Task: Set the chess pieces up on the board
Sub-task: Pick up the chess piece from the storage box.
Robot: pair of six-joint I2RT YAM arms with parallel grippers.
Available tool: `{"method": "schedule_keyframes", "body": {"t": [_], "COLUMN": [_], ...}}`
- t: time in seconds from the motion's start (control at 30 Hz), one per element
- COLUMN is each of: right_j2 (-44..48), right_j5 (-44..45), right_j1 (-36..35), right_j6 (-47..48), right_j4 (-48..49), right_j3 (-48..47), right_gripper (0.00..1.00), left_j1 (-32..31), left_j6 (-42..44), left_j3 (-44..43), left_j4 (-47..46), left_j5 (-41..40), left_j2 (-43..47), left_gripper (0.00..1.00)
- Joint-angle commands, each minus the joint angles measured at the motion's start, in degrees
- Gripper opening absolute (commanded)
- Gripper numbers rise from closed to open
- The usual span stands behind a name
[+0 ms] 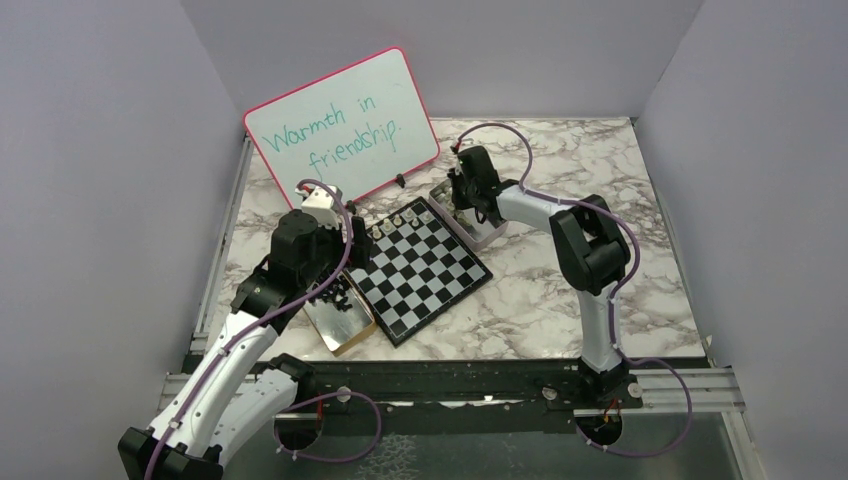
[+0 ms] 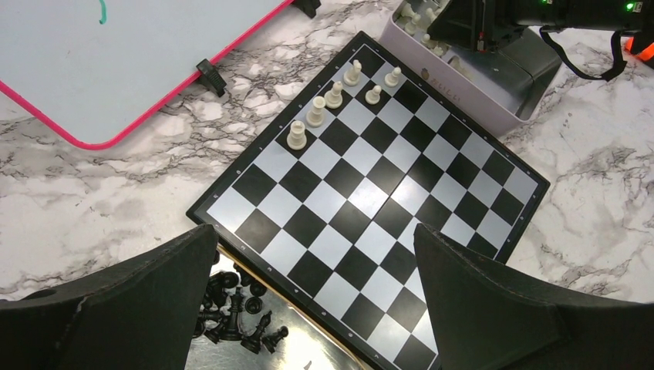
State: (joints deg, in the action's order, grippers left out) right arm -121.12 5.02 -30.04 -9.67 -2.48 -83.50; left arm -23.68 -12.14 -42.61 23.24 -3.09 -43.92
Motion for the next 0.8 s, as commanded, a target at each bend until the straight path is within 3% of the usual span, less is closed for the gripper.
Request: {"method": "schedule_keyframes", "body": {"t": [0.0, 0.17, 0.77], "right_j2": [-0.35, 0.27, 11.30], "right_j5": [-0.98, 0.14, 0.59], "right_j1": [-0.28, -0.28, -1.29], "right_j6": [-0.52, -0.35, -1.66], "right_j4": [0.27, -0.48, -7.12], "right_j3": [-0.75, -1.06, -0.31], "right_gripper": [0.16, 0.10, 0.08], "left_j1": [0.13, 0.10, 0.12], "left_j6": [0.56, 0.56, 0.52], "left_j3": [0.51, 0.60, 0.43], "left_j4": [-1.45, -1.45, -1.45], "left_j5": [-1.29, -1.47, -4.98], "left_j2": [0.86, 1.16, 3.16], "left_gripper": [0.99, 0.99, 0.99]}}
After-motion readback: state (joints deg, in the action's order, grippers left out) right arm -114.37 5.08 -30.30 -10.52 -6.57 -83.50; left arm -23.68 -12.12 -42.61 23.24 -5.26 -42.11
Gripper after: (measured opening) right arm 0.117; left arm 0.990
